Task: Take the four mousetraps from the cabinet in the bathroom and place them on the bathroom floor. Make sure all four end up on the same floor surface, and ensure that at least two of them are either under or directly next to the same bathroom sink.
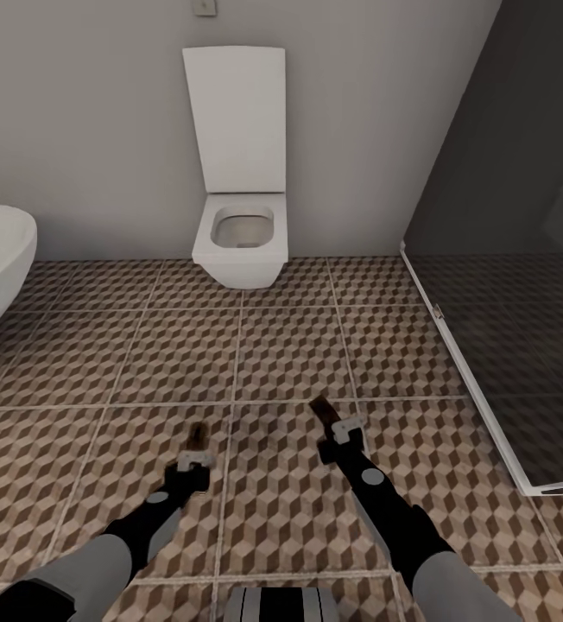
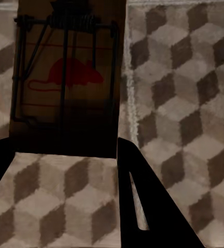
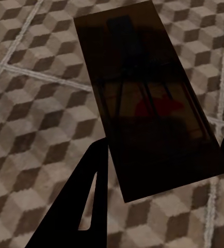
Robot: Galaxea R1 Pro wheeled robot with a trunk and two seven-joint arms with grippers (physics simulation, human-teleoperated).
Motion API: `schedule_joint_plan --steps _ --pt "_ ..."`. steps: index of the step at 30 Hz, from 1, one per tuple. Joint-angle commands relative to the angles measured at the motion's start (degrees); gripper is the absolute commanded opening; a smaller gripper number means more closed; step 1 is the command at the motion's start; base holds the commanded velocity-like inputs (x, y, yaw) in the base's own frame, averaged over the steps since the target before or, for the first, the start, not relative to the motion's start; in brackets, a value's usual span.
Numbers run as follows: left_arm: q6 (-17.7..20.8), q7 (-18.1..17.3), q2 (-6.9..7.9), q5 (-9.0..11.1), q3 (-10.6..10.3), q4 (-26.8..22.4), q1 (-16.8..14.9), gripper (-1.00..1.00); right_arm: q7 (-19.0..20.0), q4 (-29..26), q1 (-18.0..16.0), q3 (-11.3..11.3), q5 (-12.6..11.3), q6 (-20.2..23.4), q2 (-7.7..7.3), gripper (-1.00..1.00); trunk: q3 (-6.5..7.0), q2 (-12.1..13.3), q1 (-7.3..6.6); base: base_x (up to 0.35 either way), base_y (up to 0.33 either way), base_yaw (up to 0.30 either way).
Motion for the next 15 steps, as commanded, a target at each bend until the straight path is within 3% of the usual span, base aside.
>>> schedule_joint_plan --steps 1,7,15 --pt "-1.6 0.2 0.19 0.4 -0.6 -0.1 0.0 -1.00 0.0 0.1 -0.1 0.1 0.2 -0.1 0.02 -1.00 -0.03 0.0 -0.01 0.000 0.000 0.000" --pt "-3.9 0.1 0.49 0.4 -0.7 -0.3 0.0 -1.00 0.0 0.2 -0.1 0.4 0.2 -4.1 0.09 -1.00 -0.03 0.0 -0.01 0.000 0.000 0.000" --pt "-4.2 0.1 0.42 0.4 -0.7 -0.5 0.0 -1.00 -0.3 -0.1 -0.2 0.4 0.3 -4.8 0.15 -1.00 -0.03 0.0 -0.01 0.000 0.000 0.000"
